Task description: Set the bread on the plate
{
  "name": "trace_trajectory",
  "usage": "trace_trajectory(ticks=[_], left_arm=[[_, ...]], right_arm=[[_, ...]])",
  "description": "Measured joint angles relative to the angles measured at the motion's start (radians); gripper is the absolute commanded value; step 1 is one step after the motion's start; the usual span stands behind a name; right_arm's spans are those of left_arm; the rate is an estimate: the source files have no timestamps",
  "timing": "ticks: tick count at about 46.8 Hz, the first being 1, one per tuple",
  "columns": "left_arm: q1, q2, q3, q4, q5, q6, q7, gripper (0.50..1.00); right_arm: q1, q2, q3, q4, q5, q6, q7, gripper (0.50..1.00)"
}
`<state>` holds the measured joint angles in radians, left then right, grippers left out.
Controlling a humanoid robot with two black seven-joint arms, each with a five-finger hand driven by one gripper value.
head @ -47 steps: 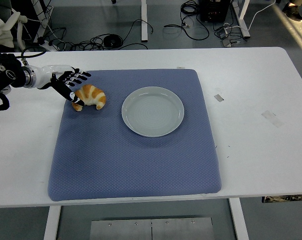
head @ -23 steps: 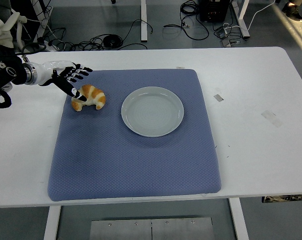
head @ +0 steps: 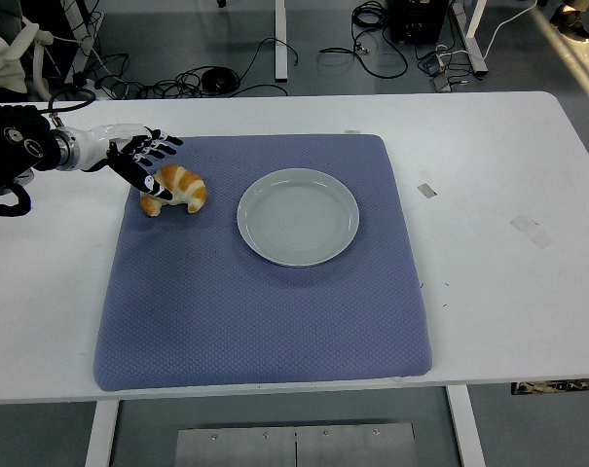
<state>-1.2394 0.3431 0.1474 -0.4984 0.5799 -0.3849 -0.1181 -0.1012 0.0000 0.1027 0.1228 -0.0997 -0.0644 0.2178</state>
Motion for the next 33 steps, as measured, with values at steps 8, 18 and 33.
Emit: trace_trajectory(ticks=[8, 18, 33], left_arm=[[0.003, -0.007, 0.010, 0.000, 0.000, 0.004, -0.001, 0.743], [0.000, -0.017, 0.017, 0.001, 0.000, 0.025, 0.000, 0.686], [-0.020, -0.015, 0.016, 0.002, -0.001, 0.050, 0.000, 0.500]], right_arm=[[0.000, 0.000, 0.000, 0.000, 0.000, 0.000, 0.000, 1.000], [0.000, 0.000, 0.000, 0.000, 0.000, 0.000, 0.000, 1.000], [0.000, 0.000, 0.000, 0.000, 0.000, 0.000, 0.000, 1.000]])
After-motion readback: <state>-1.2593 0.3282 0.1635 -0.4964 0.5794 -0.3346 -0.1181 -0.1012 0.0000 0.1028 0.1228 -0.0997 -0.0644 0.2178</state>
